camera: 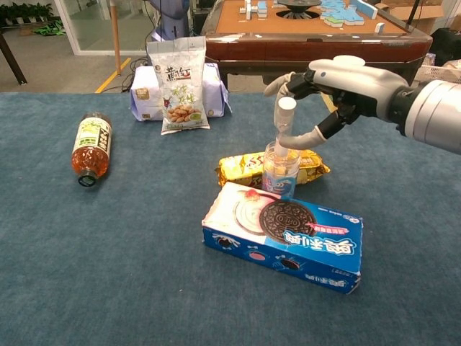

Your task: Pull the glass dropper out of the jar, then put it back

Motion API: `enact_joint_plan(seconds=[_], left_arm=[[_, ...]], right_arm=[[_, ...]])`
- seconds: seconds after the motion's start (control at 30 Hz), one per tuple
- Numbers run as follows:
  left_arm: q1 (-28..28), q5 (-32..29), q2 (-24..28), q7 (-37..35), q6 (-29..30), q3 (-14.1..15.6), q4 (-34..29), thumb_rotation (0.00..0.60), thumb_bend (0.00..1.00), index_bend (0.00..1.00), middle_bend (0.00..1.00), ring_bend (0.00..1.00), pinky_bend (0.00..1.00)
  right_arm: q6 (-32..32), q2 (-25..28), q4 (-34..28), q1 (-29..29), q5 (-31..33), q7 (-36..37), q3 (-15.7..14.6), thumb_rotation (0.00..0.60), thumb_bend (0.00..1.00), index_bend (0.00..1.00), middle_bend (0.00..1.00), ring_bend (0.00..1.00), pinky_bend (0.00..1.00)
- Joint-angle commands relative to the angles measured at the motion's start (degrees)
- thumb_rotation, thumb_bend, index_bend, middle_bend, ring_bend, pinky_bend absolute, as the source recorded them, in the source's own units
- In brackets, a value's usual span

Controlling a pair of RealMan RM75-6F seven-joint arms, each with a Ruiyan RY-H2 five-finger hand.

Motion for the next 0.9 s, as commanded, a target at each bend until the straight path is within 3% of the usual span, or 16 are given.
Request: enact_joint_plan(seconds=[0.03, 0.9], left_arm=[[0.0, 0.02, 0.02, 0.0, 0.01, 0.01, 0.0, 0.6, 0.17, 0.45, 0.35, 0.3, 0.44], [-0.03, -0.18, 0.06, -0.04, -0.13, -0.09, 0.02, 0.6, 0.17, 0.45, 0.35, 0.3, 0.44]], right_arm=[[-0.01, -0.04, -0.01, -0.02, -0.01, 0.09, 0.03, 0.6, 0.34, 0.52, 0.15, 0.0, 0.09], [3.02, 0.19, 0.33, -1.35, -2.28, 1.18, 0.3, 0.6, 0.38, 0.57, 0.18, 0.0, 0.09]])
